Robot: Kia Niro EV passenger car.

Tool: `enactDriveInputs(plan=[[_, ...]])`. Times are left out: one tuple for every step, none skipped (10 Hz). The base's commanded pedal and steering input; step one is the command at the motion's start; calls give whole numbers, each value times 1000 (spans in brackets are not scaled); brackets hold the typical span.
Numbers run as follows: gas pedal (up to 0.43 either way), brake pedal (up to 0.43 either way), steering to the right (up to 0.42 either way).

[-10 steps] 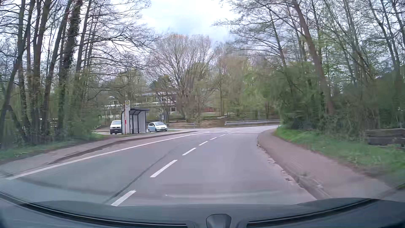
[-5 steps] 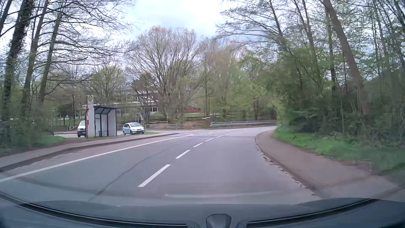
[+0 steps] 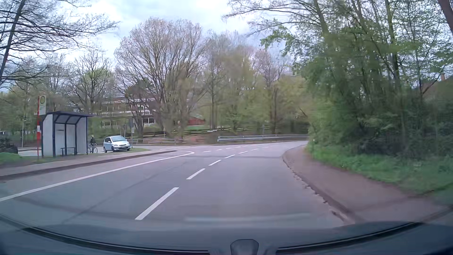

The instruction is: Follow the waypoints while adhering to traffic rules and regulations

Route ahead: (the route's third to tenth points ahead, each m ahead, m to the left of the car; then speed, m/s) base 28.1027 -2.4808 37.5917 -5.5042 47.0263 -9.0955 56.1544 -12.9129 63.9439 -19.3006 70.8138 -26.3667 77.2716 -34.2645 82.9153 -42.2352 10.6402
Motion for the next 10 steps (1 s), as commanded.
enactDriveInputs(plan=[[87, 0, 50], [87, 0, 49], [98, 0, 50], [98, 0, 49], [98, 0, 49], [98, 0, 50], [98, 0, 49], [98, 0, 49], [98, 0, 49], [98, 0, 49]])
